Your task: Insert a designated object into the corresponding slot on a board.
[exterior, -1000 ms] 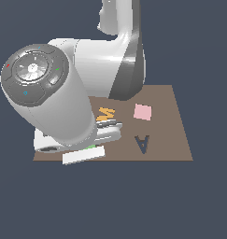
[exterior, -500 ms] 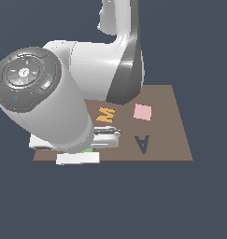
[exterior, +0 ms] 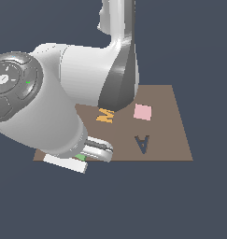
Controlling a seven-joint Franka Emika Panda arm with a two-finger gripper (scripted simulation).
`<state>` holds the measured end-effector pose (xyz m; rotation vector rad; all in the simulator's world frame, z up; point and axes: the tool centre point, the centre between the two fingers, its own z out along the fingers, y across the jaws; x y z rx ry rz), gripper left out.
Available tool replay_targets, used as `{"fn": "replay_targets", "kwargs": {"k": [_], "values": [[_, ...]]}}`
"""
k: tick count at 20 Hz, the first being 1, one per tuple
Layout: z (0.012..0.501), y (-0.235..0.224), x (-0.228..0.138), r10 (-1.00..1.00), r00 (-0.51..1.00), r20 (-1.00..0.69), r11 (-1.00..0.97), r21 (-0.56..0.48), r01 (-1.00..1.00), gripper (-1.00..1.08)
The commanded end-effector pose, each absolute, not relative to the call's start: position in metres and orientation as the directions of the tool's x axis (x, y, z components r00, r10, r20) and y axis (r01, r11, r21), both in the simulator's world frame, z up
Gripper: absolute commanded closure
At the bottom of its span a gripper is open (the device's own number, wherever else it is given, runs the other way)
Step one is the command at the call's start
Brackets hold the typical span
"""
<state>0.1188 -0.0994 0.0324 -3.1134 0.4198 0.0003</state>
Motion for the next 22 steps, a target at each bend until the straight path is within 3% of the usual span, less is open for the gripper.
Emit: {"fn": "replay_targets", "kwargs": {"k": [1, 11, 22], "values": [[0.033, -0.105, 0.121, -0.362, 0.932, 0.0, -0.932, 0.0, -0.362, 1.08], [0.035, -0.129, 0.124, -0.714, 0.7, 0.0, -0.7, -0.001, -0.714, 1.08], [0.037, -0.156, 0.115, -0.955, 0.298, 0.0, -0.298, -0.001, -0.955, 1.08]]}}
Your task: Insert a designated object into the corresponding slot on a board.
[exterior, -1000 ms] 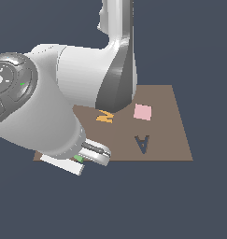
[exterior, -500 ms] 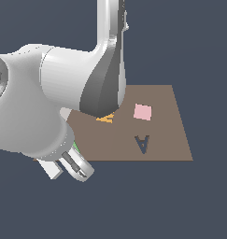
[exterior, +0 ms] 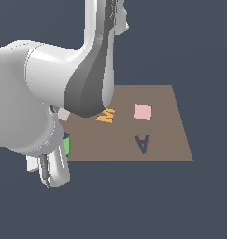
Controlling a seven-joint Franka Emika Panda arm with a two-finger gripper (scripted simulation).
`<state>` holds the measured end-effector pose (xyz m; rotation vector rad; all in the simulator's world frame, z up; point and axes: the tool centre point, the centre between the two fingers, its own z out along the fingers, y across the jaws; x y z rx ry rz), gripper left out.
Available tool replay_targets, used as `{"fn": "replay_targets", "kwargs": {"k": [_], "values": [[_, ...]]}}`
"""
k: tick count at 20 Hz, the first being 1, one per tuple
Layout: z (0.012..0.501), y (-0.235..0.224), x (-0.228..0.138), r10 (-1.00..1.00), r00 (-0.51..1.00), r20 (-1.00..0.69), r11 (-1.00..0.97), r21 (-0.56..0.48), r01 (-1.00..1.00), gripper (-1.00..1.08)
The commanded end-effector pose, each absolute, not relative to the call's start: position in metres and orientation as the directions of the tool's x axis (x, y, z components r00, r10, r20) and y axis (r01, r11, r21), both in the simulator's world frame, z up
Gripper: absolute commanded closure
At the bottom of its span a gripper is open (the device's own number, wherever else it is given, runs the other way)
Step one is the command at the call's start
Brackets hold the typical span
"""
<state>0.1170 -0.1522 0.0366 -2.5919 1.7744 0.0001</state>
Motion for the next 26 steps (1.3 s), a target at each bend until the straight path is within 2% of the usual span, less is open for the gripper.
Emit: {"fn": "replay_targets", "kwargs": {"k": [1, 14, 26], "values": [[0.037, -0.158, 0.114, -0.967, 0.256, 0.0, -0.256, -0.001, -0.967, 1.08], [0.039, -0.177, 0.09, -0.971, -0.241, -0.001, 0.241, -0.001, -0.971, 1.08], [0.04, -0.18, 0.076, -0.883, -0.468, -0.001, 0.468, 0.0, -0.884, 1.08]]}}
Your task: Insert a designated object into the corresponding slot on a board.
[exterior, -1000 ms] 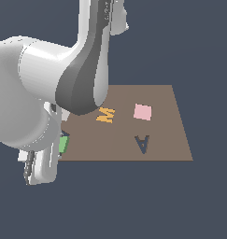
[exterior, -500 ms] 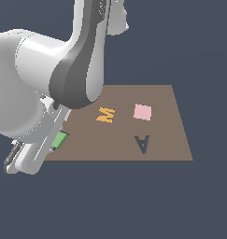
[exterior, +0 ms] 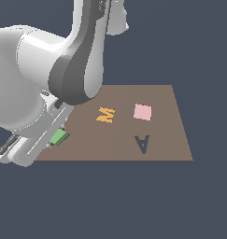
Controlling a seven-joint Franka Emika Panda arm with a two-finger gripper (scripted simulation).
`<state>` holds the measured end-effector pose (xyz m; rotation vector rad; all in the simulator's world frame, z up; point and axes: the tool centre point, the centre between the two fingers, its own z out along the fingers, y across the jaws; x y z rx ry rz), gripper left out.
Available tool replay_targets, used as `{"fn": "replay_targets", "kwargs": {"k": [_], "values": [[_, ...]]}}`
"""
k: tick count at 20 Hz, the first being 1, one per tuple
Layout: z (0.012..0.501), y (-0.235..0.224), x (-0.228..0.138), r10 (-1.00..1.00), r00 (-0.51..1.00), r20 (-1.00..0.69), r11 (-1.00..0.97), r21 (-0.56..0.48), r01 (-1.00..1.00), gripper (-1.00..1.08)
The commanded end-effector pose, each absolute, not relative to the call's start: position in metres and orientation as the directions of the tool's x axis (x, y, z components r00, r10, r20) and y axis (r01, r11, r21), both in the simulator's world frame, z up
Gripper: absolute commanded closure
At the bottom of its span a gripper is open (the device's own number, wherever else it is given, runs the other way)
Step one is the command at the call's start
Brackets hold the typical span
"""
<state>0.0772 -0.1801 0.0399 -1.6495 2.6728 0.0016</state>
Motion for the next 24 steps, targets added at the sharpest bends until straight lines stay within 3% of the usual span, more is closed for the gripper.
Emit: {"fn": "replay_targets", "kwargs": {"k": [1, 17, 18, 24], "values": [[0.04, -0.18, 0.075, -0.878, -0.478, -0.001, 0.478, 0.0, -0.878, 1.08], [0.03, -0.18, 0.074, -0.865, -0.502, -0.001, 0.502, 0.0, -0.865, 1.08], [0.03, -0.18, 0.074, -0.865, -0.502, -0.001, 0.502, 0.0, -0.865, -0.92], [0.03, -0.18, 0.074, -0.865, -0.502, -0.001, 0.502, 0.0, -0.865, -0.92]]}}
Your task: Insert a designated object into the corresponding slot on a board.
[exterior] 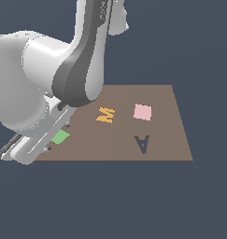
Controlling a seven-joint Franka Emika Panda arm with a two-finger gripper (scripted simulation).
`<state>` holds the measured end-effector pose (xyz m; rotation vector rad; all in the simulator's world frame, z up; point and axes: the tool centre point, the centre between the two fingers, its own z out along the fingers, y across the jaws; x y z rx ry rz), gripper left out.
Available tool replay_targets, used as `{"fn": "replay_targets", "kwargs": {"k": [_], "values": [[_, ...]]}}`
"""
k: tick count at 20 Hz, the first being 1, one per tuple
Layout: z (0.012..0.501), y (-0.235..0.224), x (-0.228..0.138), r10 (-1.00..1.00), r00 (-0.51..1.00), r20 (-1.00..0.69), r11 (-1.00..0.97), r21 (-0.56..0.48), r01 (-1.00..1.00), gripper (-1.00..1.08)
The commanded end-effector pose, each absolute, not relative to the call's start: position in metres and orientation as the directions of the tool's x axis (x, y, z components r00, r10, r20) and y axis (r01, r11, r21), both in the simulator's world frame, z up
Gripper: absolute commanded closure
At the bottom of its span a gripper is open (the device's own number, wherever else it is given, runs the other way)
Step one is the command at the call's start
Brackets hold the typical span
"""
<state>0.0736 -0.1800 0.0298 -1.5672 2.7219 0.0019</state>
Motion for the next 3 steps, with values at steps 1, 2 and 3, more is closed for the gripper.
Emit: {"fn": "replay_targets", "kwargs": {"k": [1, 2, 3], "values": [[0.0299, -0.1801, 0.0737, -0.865, -0.502, -0.001, 0.502, 0.0, -0.865, -0.92], [0.0299, -0.1801, 0.0737, -0.865, -0.502, -0.001, 0.502, 0.0, -0.865, -0.92], [0.0299, -0.1801, 0.0737, -0.865, -0.502, -0.001, 0.502, 0.0, -0.865, -0.92]]}}
